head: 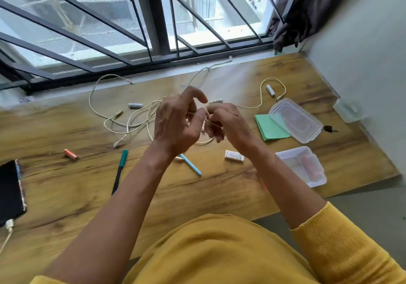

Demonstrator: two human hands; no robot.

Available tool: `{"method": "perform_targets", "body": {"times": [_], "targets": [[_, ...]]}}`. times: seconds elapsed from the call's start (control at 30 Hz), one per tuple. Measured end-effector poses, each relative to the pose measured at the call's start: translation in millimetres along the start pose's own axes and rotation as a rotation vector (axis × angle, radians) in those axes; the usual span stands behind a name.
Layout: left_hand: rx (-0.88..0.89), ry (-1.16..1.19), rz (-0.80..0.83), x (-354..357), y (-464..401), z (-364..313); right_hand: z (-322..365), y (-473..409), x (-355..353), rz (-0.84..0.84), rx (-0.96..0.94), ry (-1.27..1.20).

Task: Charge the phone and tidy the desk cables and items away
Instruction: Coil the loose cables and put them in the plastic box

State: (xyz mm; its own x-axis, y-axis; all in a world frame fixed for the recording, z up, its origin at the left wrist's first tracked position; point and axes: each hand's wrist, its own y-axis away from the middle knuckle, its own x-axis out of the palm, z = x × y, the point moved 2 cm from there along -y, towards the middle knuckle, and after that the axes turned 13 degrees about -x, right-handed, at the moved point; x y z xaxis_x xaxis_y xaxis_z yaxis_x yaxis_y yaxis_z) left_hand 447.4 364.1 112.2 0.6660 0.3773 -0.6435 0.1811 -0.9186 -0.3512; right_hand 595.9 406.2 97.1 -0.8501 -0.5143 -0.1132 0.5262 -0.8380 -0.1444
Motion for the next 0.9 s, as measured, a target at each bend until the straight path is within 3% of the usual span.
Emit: {"method": "perform_targets", "body": {"times": [0.13,0.23,0.33,0.57,0.73,0.9], "targets": [[-0.026,0.076,0.049,7.6,-11.6,-1.8,9.5,5.9,-13.7,0.283,0.05,-0.166],[-0.143,0.215,0.089,14.0,-15.4,3.2,19.7,6.5,-23.9,0.357,0.056,-0.371],[-0.239,0.263,0.077,18.6,-13.6,8.5,27.3,3.2,-31.3,0.303,-0.002,-0.577],[-0.234,-0.002,0.172,36.1,1.4,-0.2,35.4,-13.2,-32.3,0.062,-0.173,-0.862],[-0.148,-0.034,0.333,41.7,22.1,-8.8,32.7,-20.6,-33.0,-0.064,-0.22,-0.784],[-0.041,-0.115,0.211,23.6,15.0,-18.0,21.8,-14.3,-30.3,-0.125,-0.172,-0.445]]}}
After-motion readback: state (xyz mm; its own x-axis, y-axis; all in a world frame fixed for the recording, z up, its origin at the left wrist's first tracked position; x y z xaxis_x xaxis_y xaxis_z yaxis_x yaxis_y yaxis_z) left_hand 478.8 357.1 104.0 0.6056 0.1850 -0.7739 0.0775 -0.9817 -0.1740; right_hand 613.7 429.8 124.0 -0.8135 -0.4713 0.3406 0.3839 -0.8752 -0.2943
